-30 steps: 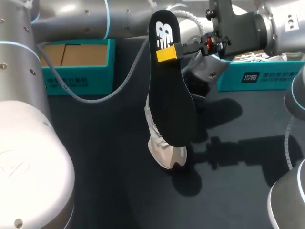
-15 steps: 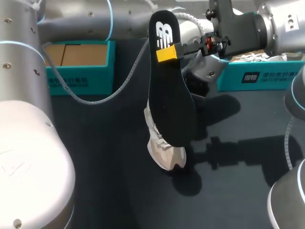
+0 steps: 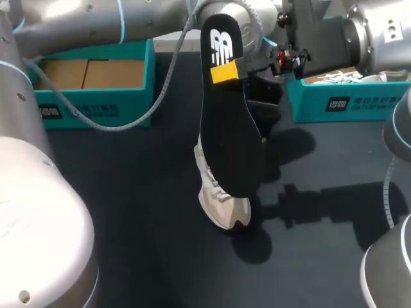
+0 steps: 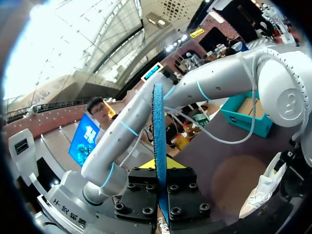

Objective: Take the shoe out of the shoebox, open the shoe tongue, remove and reinsert the insole, then place the shoe into the shoebox

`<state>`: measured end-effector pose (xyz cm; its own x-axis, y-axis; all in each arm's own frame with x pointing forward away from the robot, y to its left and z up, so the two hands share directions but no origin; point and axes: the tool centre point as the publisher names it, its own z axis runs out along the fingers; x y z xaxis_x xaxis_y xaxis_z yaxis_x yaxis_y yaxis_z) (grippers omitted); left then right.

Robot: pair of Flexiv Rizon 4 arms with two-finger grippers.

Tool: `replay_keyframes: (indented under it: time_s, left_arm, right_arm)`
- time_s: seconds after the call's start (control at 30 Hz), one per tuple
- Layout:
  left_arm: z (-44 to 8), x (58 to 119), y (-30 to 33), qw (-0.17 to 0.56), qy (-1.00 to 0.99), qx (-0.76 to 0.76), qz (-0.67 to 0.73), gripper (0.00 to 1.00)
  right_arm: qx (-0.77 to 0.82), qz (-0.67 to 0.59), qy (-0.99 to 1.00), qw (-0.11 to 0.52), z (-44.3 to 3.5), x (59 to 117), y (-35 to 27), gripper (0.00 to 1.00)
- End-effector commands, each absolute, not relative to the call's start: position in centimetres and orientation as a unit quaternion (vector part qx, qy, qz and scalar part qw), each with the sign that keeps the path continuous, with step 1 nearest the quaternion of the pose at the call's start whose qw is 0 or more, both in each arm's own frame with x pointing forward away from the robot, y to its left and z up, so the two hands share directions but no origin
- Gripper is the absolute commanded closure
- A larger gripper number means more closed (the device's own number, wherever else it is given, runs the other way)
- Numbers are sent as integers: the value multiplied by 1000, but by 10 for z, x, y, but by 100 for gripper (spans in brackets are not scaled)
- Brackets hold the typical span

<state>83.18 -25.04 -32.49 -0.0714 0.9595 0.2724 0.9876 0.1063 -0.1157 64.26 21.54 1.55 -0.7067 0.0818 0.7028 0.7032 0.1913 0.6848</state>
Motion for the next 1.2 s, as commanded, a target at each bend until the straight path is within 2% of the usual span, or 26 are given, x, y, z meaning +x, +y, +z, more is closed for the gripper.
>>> replay_keyframes:
  time_s: [0.03,0.27,0.4,0.77,1.2]
  left_arm:
    - [-296,837,-239,87,-739,-667,-26,0]
    - [-270,860,-235,37,-741,-670,20,0]
    - [-259,868,-233,9,-730,-683,37,0]
    - [-220,866,-212,-96,-710,-691,99,0]
    - [-179,864,-183,-208,-665,-698,165,0]
  right_arm:
    - [-272,-574,-724,270,15,644,219,100]
    - [-272,-574,-724,270,15,644,219,100]
    - [-328,-562,-713,263,15,653,198,100]
    - [-379,-560,-678,288,21,709,143,100]
    - [-448,-557,-613,336,-22,761,108,100]
